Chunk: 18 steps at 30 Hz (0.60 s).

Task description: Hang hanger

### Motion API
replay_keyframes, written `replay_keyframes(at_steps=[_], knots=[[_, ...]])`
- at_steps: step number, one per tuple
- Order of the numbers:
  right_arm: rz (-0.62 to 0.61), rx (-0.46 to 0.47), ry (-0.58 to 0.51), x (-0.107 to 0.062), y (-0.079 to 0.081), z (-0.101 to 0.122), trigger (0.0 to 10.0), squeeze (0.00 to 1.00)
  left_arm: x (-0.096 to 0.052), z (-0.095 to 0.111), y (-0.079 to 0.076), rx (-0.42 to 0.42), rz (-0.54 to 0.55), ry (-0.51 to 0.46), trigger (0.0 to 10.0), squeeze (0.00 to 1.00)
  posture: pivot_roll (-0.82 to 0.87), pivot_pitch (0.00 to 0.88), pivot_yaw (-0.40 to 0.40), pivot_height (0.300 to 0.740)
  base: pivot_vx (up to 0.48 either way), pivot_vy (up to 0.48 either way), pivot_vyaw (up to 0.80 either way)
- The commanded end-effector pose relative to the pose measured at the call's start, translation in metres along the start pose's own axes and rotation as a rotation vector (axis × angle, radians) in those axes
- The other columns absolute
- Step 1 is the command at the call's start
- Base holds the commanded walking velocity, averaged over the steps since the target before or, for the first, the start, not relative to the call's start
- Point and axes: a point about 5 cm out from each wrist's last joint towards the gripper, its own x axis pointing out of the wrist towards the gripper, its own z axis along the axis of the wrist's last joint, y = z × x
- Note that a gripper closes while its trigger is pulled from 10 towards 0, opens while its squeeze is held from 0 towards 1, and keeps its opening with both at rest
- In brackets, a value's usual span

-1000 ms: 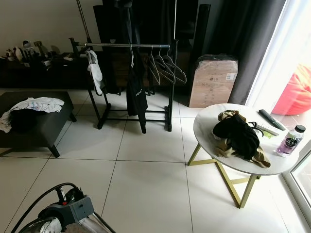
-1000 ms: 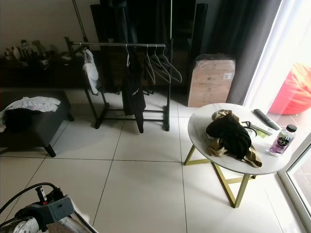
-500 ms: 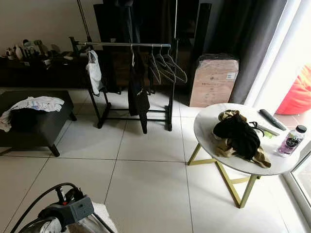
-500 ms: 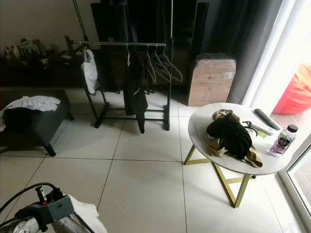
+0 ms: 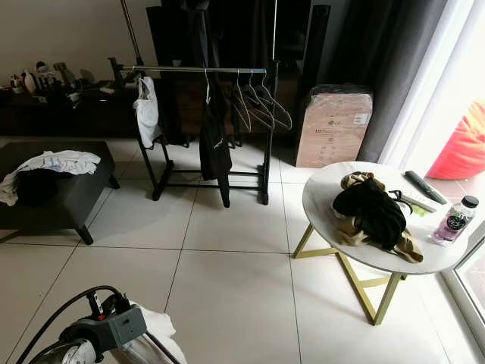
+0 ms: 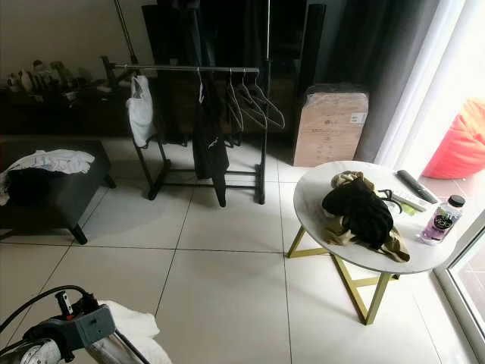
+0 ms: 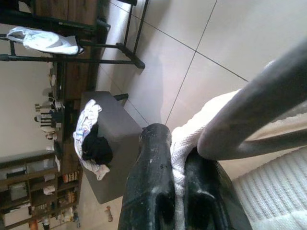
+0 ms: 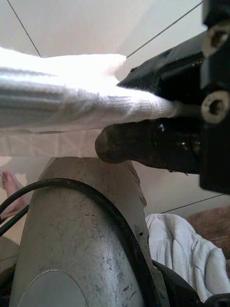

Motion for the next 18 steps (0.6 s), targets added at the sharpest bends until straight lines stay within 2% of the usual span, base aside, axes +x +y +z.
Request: replay_keyframes(at_steps=[1, 18], knots=[[-0.629, -0.425, 0.459, -0.3164, -0.2488, 0.0753, 0.0, 0.0, -0.0006, -0.0095, 0.0151, 0.001, 0.059, 0.039, 0.0, 0.0, -0.09, 0.0, 0.0, 0.74, 0.0, 0.0, 0.0], [-0.629, -0.425, 0.459, -0.3164, -0.2488, 0.0753, 0.0, 0.0, -0.0006, -0.0095, 0.0151, 0.001, 0.059, 0.039, 0.0, 0.0, -0.09, 0.0, 0.0, 0.74, 0.0, 0.0, 0.0]])
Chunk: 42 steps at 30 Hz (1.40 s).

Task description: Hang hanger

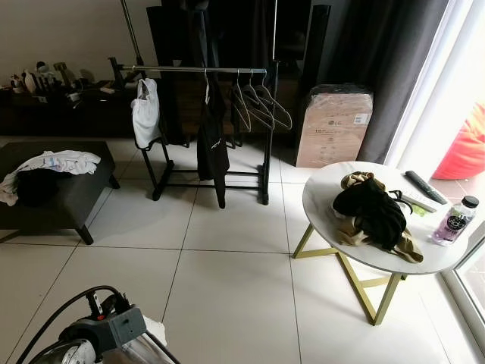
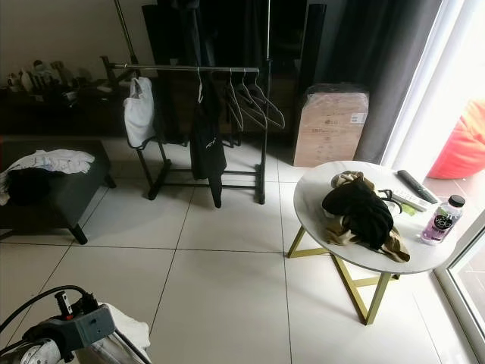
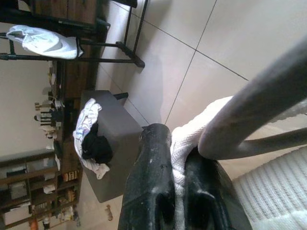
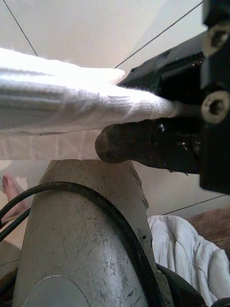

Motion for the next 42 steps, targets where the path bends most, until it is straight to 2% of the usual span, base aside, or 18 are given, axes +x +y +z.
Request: replay_keyframes(at_steps=[1, 6, 7, 42], knots=[[-0.614, -0.434, 0.453, -0.314, -0.255, 0.076, 0.0, 0.0, -0.001, -0.009, 0.015, 0.001, 0.059, 0.038, 0.0, 0.0, -0.09, 0.0, 0.0, 0.74, 0.0, 0.0, 0.0], [-0.614, -0.434, 0.453, -0.314, -0.255, 0.076, 0.0, 0.0, -0.001, -0.009, 0.015, 0.001, 0.059, 0.038, 0.0, 0.0, -0.09, 0.0, 0.0, 0.74, 0.0, 0.0, 0.0], [-0.465, -0.445, 0.437, -0.237, -0.24, 0.058, 0.0, 0.0, 0.009, 0.022, 0.002, -0.273, -0.054, -0.058, 10.0, 0.0, -0.08, 0.173, 0.026, 0.74, 0.0, 0.0, 0.0], [-0.465, -0.445, 0.437, -0.237, -0.24, 0.058, 0.0, 0.0, 0.009, 0.022, 0.002, -0.273, -0.054, -0.058, 10.0, 0.0, -0.08, 0.173, 0.026, 0.74, 0.0, 0.0, 0.0]])
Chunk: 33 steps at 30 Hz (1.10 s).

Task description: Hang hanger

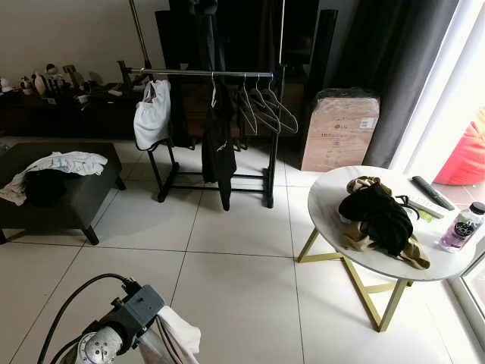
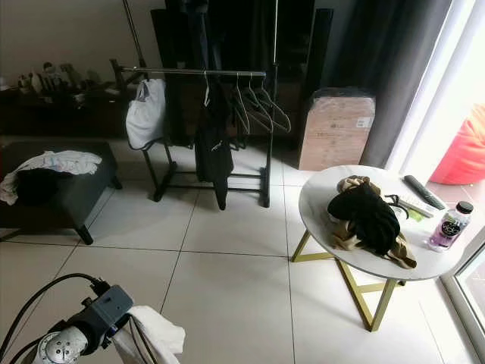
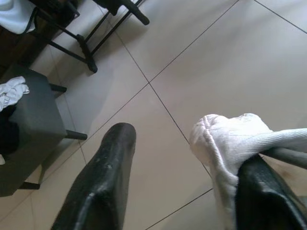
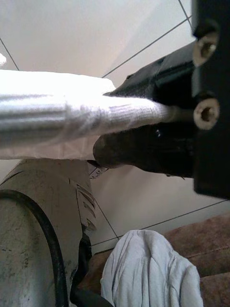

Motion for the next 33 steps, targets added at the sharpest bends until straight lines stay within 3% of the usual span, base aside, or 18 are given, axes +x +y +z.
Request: replay_keyframes(at_steps=[1, 25, 26, 27, 28, 29, 30, 31, 33], knots=[[-0.448, -0.422, 0.385, -0.212, -0.24, 0.076, 0.0, 0.0, -0.008, -0.008, 0.013, 0.237, 0.094, 0.034, 10.0, 0.0, -0.08, 0.173, 0.026, 0.74, 0.0, 0.0, 0.0], [-0.448, -0.422, 0.385, -0.212, -0.24, 0.076, 0.0, 0.0, -0.008, -0.008, 0.013, 0.237, 0.094, 0.034, 10.0, 0.0, -0.08, 0.173, 0.026, 0.74, 0.0, 0.0, 0.0], [-0.326, -0.441, 0.338, -0.144, -0.214, 0.075, 0.0, 0.0, 0.001, 0.014, -0.013, 0.0, -0.068, -0.067, 10.0, 1.0, -0.08, 0.0, 0.0, 0.74, 0.0, 0.0, 0.0], [-0.253, -0.459, 0.278, -0.093, -0.189, 0.087, 0.0, 0.0, -0.008, 0.026, -0.032, -0.159, -0.386, -0.13, 10.0, 0.0, -0.06, 0.0, 0.0, 0.74, 0.0, 0.0, 0.0], [-0.253, -0.459, 0.278, -0.093, -0.189, 0.087, 0.0, 0.0, -0.008, 0.026, -0.032, -0.159, -0.386, -0.13, 10.0, 0.0, -0.06, 0.0, 0.0, 0.74, 0.0, 0.0, 0.0], [-0.219, -0.474, 0.242, -0.066, -0.173, 0.097, 0.0, 0.0, -0.02, 0.034, -0.043, -0.238, -0.618, -0.177, 10.0, 0.0, -0.06, 0.0, 0.0, 0.74, 0.0, 0.0, 0.0], [-0.219, -0.474, 0.242, -0.066, -0.173, 0.097, 0.0, 0.0, -0.02, 0.034, -0.043, -0.238, -0.618, -0.177, 10.0, 0.0, -0.06, 0.0, 0.0, 0.74, 0.0, 0.0, 0.0], [-0.218, -0.468, 0.218, -0.059, -0.17, 0.105, 0.0, 0.0, -0.025, 0.034, -0.045, -0.263, -0.697, -0.197, 10.0, 0.0, -0.06, 0.0, 0.0, 0.74, 0.0, 0.0, 0.0], [-0.221, -0.464, 0.209, -0.056, -0.168, 0.108, 0.0, 0.0, -0.023, 0.035, -0.044, -0.287, -0.681, -0.215, 10.0, 0.0, -0.05, 0.0, 0.0, 0.74, 0.0, 0.0, 0.0]])
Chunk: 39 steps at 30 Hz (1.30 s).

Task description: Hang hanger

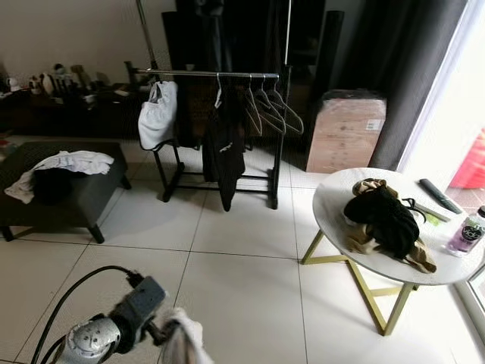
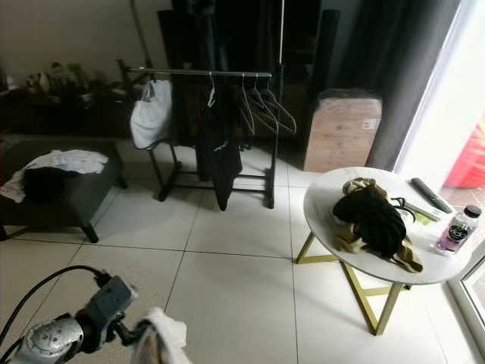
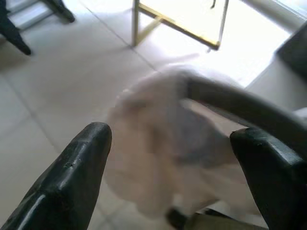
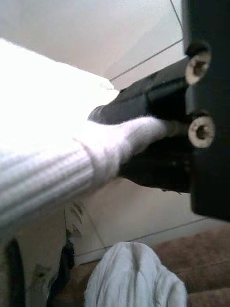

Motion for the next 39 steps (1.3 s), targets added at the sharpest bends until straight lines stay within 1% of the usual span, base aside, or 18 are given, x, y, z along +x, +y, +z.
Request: replay_keyframes(at_steps=[1, 3, 4, 6, 8, 9, 11, 12, 15, 18, 20, 23, 24, 25, 28, 29, 34, 39], knots=[[-0.247, -0.404, 0.213, -0.057, -0.171, 0.102, 0.0, 0.0, 0.019, 0.002, -0.015, -0.026, -0.042, -0.085, 10.0, 0.0, -0.06, 0.0, 0.0, 0.74, 0.0, 0.0, 0.0], [-0.248, -0.401, 0.212, -0.056, -0.17, 0.102, 0.0, 0.0, 0.024, 0.003, -0.01, -0.034, 0.041, -0.119, 10.0, 0.0, -0.06, 0.0, 0.0, 0.74, 0.0, 0.0, 0.0], [-0.248, -0.401, 0.212, -0.056, -0.17, 0.102, 0.0, 0.0, 0.024, 0.003, -0.01, -0.034, 0.041, -0.119, 10.0, 0.0, -0.06, 0.0, 0.0, 0.74, 0.0, 0.0, 0.0], [-0.246, -0.396, 0.21, -0.056, -0.17, 0.101, 0.0, 0.0, 0.03, 0.004, -0.006, -0.088, 0.118, -0.159, 10.0, 0.0, -0.06, 0.0, 0.0, 0.74, 0.0, 0.0, 0.0], [-0.246, -0.393, 0.21, -0.055, -0.17, 0.101, 0.0, 0.0, 0.03, 0.003, -0.017, -0.2, 0.003, -0.157, 10.0, 0.0, -0.06, 0.0, 0.0, 0.74, 0.0, 0.0, 0.0], [-0.246, -0.393, 0.21, -0.055, -0.17, 0.101, 0.0, 0.0, 0.03, 0.003, -0.017, -0.2, 0.003, -0.157, 10.0, 0.0, -0.06, 0.0, 0.0, 0.74, 0.0, 0.0, 0.0], [-0.246, -0.393, 0.211, -0.055, -0.17, 0.1, 0.0, 0.0, 0.025, 0.002, -0.035, -0.272, -0.196, -0.13, 10.0, 0.0, -0.06, 0.0, 0.0, 0.74, 0.0, 0.0, 0.0], [-0.249, -0.398, 0.211, -0.055, -0.17, 0.1, 0.0, 0.0, 0.02, -0.005, -0.042, -0.257, -0.299, -0.058, 10.0, 0.0, -0.06, 0.0, 0.0, 0.74, 0.0, 0.0, 0.0], [-0.273, -0.415, 0.212, -0.054, -0.17, 0.1, 0.0, 0.0, 0.014, -0.012, -0.041, -0.189, -0.347, 0.007, 10.0, 0.0, -0.06, 0.0, 0.0, 0.74, 0.0, 0.0, 0.0], [-0.28, -0.415, 0.212, -0.054, -0.17, 0.1, 0.0, 0.0, 0.012, -0.013, -0.04, -0.174, -0.357, 0.019, 10.0, 0.0, -0.06, 0.0, 0.0, 0.74, 0.0, 0.0, 0.0], [-0.284, -0.421, 0.218, -0.053, -0.17, 0.1, 0.0, 0.0, 0.007, -0.014, -0.035, -0.099, -0.349, 0.07, 10.0, 0.0, -0.06, 0.0, 0.0, 0.74, 0.0, 0.0, 0.0], [-0.285, -0.429, 0.226, -0.053, -0.171, 0.101, 0.0, 0.0, 0.005, -0.009, -0.024, -0.027, -0.258, 0.071, 10.0, 0.0, -0.06, 0.0, 0.0, 0.74, 0.0, 0.0, 0.0], [-0.285, -0.431, 0.227, -0.053, -0.171, 0.101, 0.0, 0.0, 0.006, -0.006, -0.022, -0.012, -0.236, 0.06, 10.0, 0.0, -0.06, 0.154, 0.013, 0.74, 0.0, 0.0, 0.0], [-0.285, -0.432, 0.228, -0.053, -0.171, 0.101, 0.0, 0.0, 0.006, -0.004, -0.021, -0.004, -0.23, 0.054, 10.0, 0.0, -0.06, 0.154, 0.013, 0.74, 0.0, 0.0, 0.0], [-0.293, -0.446, 0.248, -0.053, -0.172, 0.1, 0.0, 0.0, 0.009, 0.005, -0.017, 0.01, -0.157, -0.005, 10.0, 0.0, -0.06, 0.155, 0.013, 0.74, 0.0, 0.0, 0.0], [-0.309, -0.458, 0.275, -0.054, -0.173, 0.096, 0.0, 0.0, 0.01, 0.011, -0.013, 0.02, -0.075, -0.056, 10.0, 0.0, -0.06, 0.155, 0.013, 0.74, 0.0, 0.0, 0.0], [-0.442, -0.385, 0.354, -0.061, -0.179, 0.077, 0.0, 0.0, -0.004, -0.001, -0.029, -0.042, -0.135, -0.029, 10.0, 0.0, -0.05, 0.159, 0.014, 0.74, 0.0, 0.0, 0.0], [-0.541, -0.284, 0.362, -0.065, -0.183, 0.071, 0.0, 0.0, -0.011, -0.005, -0.03, -0.065, -0.123, -0.025, 10.0, 0.0, -0.05, 0.158, 0.014, 0.74, 0.0, 0.0, 0.0]])
